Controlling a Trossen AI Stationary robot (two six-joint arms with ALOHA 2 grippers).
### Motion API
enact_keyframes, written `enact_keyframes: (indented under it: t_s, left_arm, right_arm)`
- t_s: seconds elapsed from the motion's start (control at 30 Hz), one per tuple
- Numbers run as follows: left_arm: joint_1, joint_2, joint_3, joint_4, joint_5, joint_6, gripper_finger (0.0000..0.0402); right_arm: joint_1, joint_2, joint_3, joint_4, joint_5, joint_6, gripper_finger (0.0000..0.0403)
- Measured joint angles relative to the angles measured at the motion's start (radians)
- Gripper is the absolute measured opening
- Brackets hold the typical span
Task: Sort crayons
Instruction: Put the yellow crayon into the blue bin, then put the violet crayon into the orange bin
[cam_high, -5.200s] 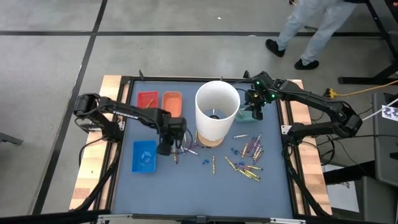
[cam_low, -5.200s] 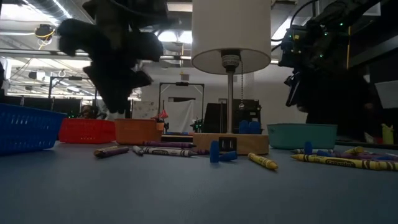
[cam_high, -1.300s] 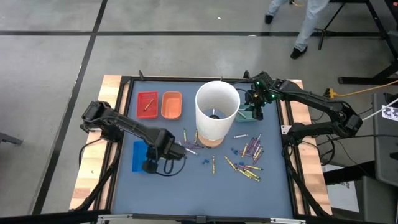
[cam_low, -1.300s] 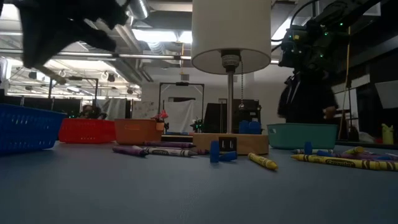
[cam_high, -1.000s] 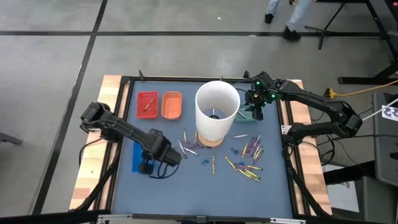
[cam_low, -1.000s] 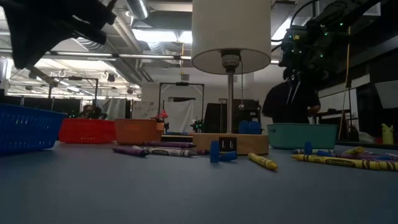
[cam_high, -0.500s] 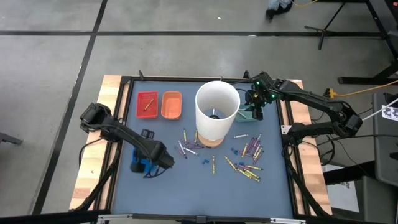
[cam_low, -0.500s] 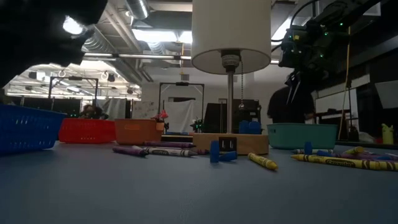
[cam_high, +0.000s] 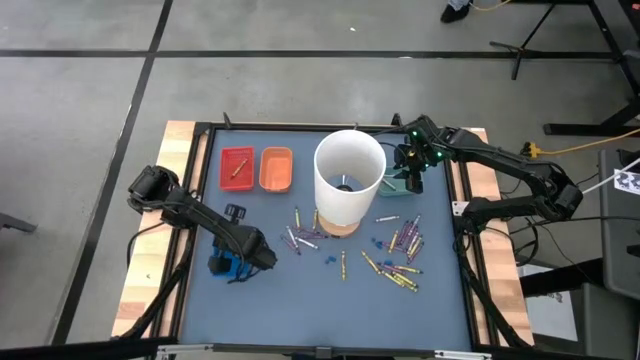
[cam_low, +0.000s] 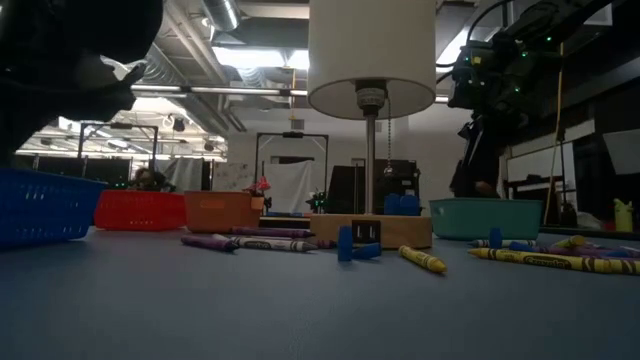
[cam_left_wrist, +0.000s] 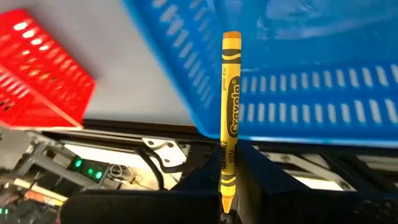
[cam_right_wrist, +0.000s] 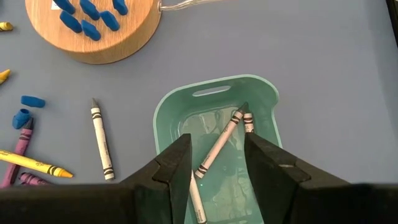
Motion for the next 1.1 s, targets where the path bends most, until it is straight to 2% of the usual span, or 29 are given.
enact_keyframes:
  t_s: [0.27, 0.47, 0.87, 1.1]
  left_arm:
    - [0.001, 0.000, 0.000, 0.002, -0.031, -0.181, 0.0050]
    - [0.001, 0.000, 0.000, 0.024, -0.032, -0.207, 0.0073]
    - [0.001, -0.006, 0.005, 0.052, -0.081, -0.234, 0.0077]
    - [0.025, -0.053, 0.087, 0.074, -0.159, -0.223, 0.0070]
  right_arm:
    - [0.000, 0.000, 0.000, 0.000, 0.000, 0.000, 0.0147]
    - [0.000, 0.000, 0.000, 0.000, 0.000, 0.000, 0.0147]
    - [0.000, 0.000, 0.000, 0.000, 0.000, 0.000, 0.0147]
    - [0.000, 0.000, 0.000, 0.000, 0.000, 0.000, 0.0147]
